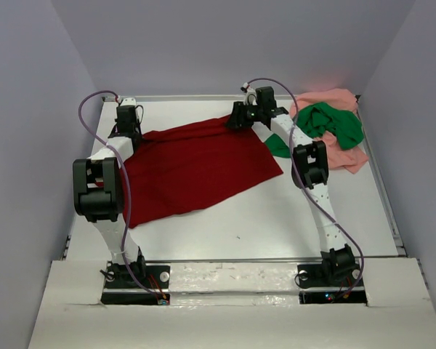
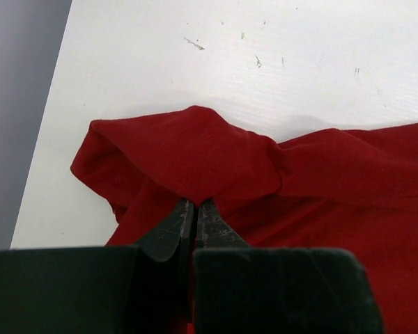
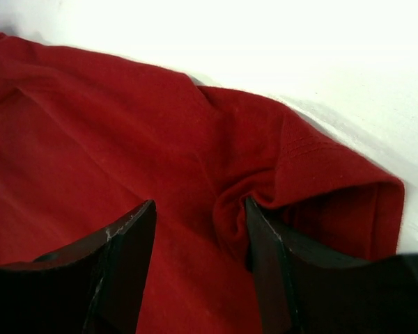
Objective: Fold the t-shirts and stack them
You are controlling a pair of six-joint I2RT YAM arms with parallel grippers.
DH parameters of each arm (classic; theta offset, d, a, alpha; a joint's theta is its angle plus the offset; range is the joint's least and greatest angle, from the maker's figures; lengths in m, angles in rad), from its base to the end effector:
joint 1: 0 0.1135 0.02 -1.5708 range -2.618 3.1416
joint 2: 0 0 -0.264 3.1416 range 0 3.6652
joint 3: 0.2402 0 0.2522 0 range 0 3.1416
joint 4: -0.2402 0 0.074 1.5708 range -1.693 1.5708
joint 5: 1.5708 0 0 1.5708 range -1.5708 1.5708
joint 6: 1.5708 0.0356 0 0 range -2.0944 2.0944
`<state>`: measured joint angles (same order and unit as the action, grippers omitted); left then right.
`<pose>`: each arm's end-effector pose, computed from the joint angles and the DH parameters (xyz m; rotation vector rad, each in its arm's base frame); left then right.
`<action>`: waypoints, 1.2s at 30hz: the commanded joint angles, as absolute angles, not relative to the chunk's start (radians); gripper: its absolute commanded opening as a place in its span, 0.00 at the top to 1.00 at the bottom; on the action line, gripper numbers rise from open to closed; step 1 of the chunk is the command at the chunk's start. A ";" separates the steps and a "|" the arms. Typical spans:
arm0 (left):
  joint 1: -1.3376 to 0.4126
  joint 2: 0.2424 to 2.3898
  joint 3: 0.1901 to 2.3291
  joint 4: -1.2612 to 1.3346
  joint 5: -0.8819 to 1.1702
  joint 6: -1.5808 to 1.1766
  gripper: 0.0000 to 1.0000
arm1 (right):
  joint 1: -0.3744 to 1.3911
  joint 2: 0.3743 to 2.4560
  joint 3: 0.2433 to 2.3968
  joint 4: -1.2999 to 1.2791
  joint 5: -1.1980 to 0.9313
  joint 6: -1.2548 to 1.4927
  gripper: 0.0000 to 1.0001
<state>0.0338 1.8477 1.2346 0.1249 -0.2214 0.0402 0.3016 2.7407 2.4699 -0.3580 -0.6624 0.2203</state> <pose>0.4226 0.0221 0.2246 -0.1306 2.0530 0.2736 0.5642 0.1985 0.1488 -0.4729 2.1761 1.0169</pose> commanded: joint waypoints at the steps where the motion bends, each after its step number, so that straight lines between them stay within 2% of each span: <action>1: 0.029 1.784 1.218 0.164 -0.233 0.034 1.00 | 0.301 2.684 2.431 -0.390 -0.609 0.184 0.45; 3: 0.029 1.781 1.213 0.166 -0.233 0.032 1.00 | 0.301 2.684 2.430 -0.391 -0.618 0.189 0.68; 4: 0.029 1.781 1.213 0.166 -0.233 0.032 1.00 | 0.301 2.684 2.428 -0.393 -0.620 0.196 0.99; 15: 0.029 1.769 1.201 0.189 -0.247 0.037 1.00 | 0.301 2.551 2.283 -0.391 -0.571 0.146 1.00; 24: 0.012 1.623 1.256 0.241 -0.267 0.038 1.00 | 0.301 2.243 2.192 -0.308 -0.457 0.077 1.00; 36: -0.029 1.448 1.390 0.316 -0.344 0.089 1.00 | 0.292 2.082 2.318 -0.288 -0.267 0.011 1.00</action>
<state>-0.0059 1.5162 1.3159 0.2302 -0.2966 0.0547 0.3008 2.1223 2.2776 -0.3195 -0.3573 0.0471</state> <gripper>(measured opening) 0.073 0.023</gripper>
